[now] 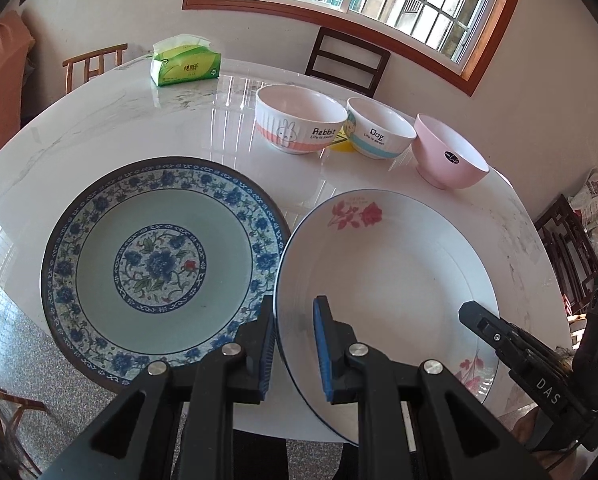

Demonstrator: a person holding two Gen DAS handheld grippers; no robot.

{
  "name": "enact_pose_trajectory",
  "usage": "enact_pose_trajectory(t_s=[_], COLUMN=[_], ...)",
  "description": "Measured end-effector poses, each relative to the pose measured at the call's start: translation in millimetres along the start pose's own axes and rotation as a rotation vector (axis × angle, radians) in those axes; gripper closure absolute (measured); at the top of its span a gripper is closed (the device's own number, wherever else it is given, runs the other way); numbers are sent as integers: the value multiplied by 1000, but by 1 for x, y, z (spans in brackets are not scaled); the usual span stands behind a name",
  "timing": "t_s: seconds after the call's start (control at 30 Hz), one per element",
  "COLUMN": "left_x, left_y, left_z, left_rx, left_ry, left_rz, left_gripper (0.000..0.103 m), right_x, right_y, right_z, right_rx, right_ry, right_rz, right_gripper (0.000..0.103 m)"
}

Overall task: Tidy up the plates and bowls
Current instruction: 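Carry the white pink-flower plate toward the blue-and-white plate stack, then lower the white plate onto the blue-and-white stack and open the right gripper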

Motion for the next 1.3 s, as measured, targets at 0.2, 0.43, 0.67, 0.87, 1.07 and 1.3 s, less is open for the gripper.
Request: enact_pose_trajectory(t_s=[0.2, 0.43, 0.67, 0.87, 1.07, 1.3], left_x=[12, 26, 30, 34, 40, 45], left_y=[-4, -3, -1, 3, 12, 22], left_z=[29, 57, 77, 95, 110, 127], left_rx=[53, 97, 128, 170, 196, 225], left_ry=[14, 35, 55, 62, 70, 76], left_rz=[-2, -21, -32, -42, -62, -86], left_gripper=[85, 85, 85, 85, 85, 85], right_x=[-10, -21, -32, -41, -51, -63], right_y=[-1, -3, -5, 2, 7, 10], right_z=[25, 53, 71, 89, 103, 118], right_rx=[35, 85, 117, 160, 188, 216], right_ry=[33, 62, 81, 89, 100, 110], right_rz=[19, 36, 60, 65, 76, 89], right_gripper=[87, 87, 87, 87, 87, 87])
Point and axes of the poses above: each gripper's, at about its wrist camera, not at the fingertips, and x roughly against the way its jaws point, z to its left, y to its top, the point moved 7 cm from there along -x, roughly the way its jaws point, and after that the axes turned 8 degrees about x, right-handed, at the moved point
